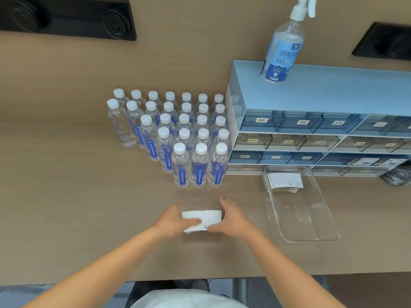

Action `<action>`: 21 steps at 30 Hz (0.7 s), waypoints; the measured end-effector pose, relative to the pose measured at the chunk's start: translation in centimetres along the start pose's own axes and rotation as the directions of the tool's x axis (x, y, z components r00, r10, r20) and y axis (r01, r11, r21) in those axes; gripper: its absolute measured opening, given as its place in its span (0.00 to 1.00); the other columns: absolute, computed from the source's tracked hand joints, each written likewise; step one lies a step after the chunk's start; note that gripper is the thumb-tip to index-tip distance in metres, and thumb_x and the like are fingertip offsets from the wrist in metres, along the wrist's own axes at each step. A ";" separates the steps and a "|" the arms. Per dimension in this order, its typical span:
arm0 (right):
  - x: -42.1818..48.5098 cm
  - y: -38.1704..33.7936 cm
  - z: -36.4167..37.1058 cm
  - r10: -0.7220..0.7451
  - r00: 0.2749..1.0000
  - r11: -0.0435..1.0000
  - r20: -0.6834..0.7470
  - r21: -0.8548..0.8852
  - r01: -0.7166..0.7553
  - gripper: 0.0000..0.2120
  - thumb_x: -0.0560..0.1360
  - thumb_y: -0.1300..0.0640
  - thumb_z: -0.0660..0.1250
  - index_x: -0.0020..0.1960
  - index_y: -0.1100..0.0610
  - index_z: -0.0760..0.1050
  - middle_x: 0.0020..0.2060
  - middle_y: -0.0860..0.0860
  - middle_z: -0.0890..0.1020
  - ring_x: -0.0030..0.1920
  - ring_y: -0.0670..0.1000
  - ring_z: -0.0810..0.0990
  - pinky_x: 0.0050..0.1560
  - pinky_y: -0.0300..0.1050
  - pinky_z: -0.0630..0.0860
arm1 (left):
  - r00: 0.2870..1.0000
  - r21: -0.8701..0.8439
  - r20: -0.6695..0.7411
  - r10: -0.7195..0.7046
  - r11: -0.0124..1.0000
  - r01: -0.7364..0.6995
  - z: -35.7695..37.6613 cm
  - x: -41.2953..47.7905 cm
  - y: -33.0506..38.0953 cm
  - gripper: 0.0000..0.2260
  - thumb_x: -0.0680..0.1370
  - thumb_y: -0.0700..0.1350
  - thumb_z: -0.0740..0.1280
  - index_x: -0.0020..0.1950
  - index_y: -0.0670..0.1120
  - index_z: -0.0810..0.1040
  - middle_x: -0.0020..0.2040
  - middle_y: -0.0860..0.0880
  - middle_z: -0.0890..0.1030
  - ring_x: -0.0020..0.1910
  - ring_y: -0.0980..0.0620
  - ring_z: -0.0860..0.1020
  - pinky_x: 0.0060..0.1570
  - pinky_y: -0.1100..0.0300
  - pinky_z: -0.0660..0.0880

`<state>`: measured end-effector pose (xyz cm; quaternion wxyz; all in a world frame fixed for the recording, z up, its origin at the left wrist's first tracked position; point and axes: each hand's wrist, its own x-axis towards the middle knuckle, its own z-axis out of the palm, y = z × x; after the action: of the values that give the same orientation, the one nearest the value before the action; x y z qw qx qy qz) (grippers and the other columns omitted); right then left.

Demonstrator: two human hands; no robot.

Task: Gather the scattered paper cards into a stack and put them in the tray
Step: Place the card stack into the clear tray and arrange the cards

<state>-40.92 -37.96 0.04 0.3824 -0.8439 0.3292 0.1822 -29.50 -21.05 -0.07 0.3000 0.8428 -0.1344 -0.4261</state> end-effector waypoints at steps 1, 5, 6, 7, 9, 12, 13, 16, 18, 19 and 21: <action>0.2 0.2 -0.2 -0.076 0.996 0.985 0.040 -0.151 0.081 0.55 0.62 0.46 0.80 0.78 0.59 0.52 0.78 0.54 0.57 0.77 0.52 0.56 0.73 0.41 0.55 | 0.994 0.220 -0.021 0.105 0.971 -0.097 0.3 0.0 0.0 0.43 0.65 0.58 0.76 0.74 0.46 0.63 0.66 0.49 0.74 0.64 0.49 0.73 0.55 0.61 0.71; 0.9 -0.9 0.5 -0.154 0.976 0.866 0.156 -0.454 0.210 0.48 0.60 0.50 0.82 0.73 0.59 0.63 0.73 0.54 0.65 0.74 0.56 0.63 0.71 0.48 0.65 | 0.972 0.638 0.047 0.230 0.742 -0.206 1.6 0.7 0.7 0.39 0.64 0.52 0.78 0.70 0.46 0.65 0.71 0.46 0.70 0.67 0.45 0.71 0.57 0.57 0.72; 1.2 -1.2 0.8 -0.168 0.975 0.831 0.147 -0.511 0.220 0.43 0.60 0.52 0.82 0.69 0.58 0.66 0.69 0.54 0.69 0.70 0.56 0.67 0.66 0.49 0.70 | 0.973 0.668 0.033 0.228 0.719 -0.191 1.7 1.0 0.8 0.33 0.64 0.52 0.78 0.64 0.46 0.69 0.66 0.46 0.74 0.62 0.45 0.75 0.51 0.57 0.72; 1.5 -1.4 1.1 -0.180 0.975 0.801 0.130 -0.556 0.221 0.38 0.62 0.54 0.81 0.66 0.58 0.68 0.65 0.54 0.71 0.67 0.56 0.69 0.62 0.50 0.72 | 0.977 0.688 0.017 0.213 0.706 -0.166 1.7 1.2 0.8 0.28 0.64 0.52 0.78 0.59 0.46 0.71 0.61 0.45 0.77 0.58 0.45 0.77 0.47 0.57 0.72; 1.9 -1.4 1.6 -0.196 0.976 0.776 0.091 -0.594 0.211 0.30 0.66 0.60 0.77 0.64 0.58 0.69 0.61 0.55 0.72 0.64 0.57 0.72 0.59 0.50 0.73 | 0.982 0.704 -0.004 0.189 0.698 -0.131 1.8 1.7 0.6 0.25 0.65 0.52 0.78 0.55 0.45 0.73 0.57 0.45 0.78 0.55 0.44 0.78 0.46 0.57 0.72; 2.4 -1.2 2.3 -0.213 0.975 0.763 0.070 -0.612 0.210 0.30 0.66 0.64 0.76 0.64 0.60 0.68 0.61 0.56 0.72 0.63 0.58 0.72 0.59 0.50 0.73 | 0.978 0.726 -0.016 0.207 0.675 -0.131 2.4 2.3 0.0 0.25 0.65 0.49 0.79 0.56 0.44 0.72 0.57 0.44 0.78 0.56 0.43 0.77 0.49 0.55 0.73; 2.6 -1.1 2.4 -0.218 0.974 0.761 0.065 -0.613 0.211 0.30 0.65 0.64 0.76 0.64 0.60 0.68 0.61 0.56 0.72 0.63 0.58 0.72 0.59 0.50 0.73 | 0.977 0.732 -0.019 0.214 0.668 -0.132 2.6 2.4 -0.2 0.26 0.65 0.47 0.78 0.57 0.43 0.72 0.58 0.44 0.78 0.57 0.43 0.76 0.51 0.55 0.73; 2.8 -0.7 2.4 -0.235 0.971 0.776 0.041 -0.593 0.213 0.29 0.65 0.65 0.76 0.62 0.60 0.69 0.60 0.57 0.73 0.62 0.58 0.73 0.58 0.50 0.73 | 0.967 0.734 -0.029 0.252 0.663 -0.151 2.8 2.8 -0.5 0.24 0.66 0.45 0.77 0.58 0.44 0.72 0.58 0.45 0.77 0.60 0.45 0.73 0.54 0.55 0.73; 2.6 -0.6 2.2 -0.238 0.971 0.792 0.020 -0.574 0.206 0.25 0.66 0.65 0.74 0.61 0.60 0.71 0.59 0.57 0.75 0.60 0.59 0.75 0.57 0.50 0.74 | 0.966 0.712 -0.013 0.257 0.681 -0.172 2.4 2.8 -0.4 0.22 0.67 0.44 0.76 0.57 0.44 0.73 0.58 0.46 0.76 0.59 0.45 0.73 0.54 0.55 0.74; 2.3 -0.5 2.1 -0.235 0.972 0.799 0.013 -0.567 0.200 0.23 0.67 0.65 0.73 0.60 0.60 0.71 0.58 0.57 0.75 0.59 0.60 0.76 0.57 0.50 0.74 | 0.967 0.705 0.003 0.257 0.684 -0.184 2.1 2.7 -0.2 0.20 0.67 0.44 0.75 0.56 0.44 0.74 0.57 0.46 0.76 0.59 0.45 0.74 0.53 0.55 0.75; 1.5 -0.5 2.2 -0.212 0.977 0.813 0.007 -0.553 0.181 0.20 0.68 0.64 0.72 0.59 0.59 0.72 0.57 0.57 0.77 0.58 0.60 0.77 0.55 0.49 0.75 | 0.965 0.710 0.049 0.257 0.671 -0.215 1.6 2.4 0.2 0.19 0.67 0.45 0.75 0.55 0.44 0.76 0.56 0.46 0.76 0.57 0.45 0.76 0.52 0.55 0.76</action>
<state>-39.60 -36.71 -1.95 0.1312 -0.9522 0.1843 0.2054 -29.35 -23.02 -2.20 0.0088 0.8798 -0.3872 -0.2758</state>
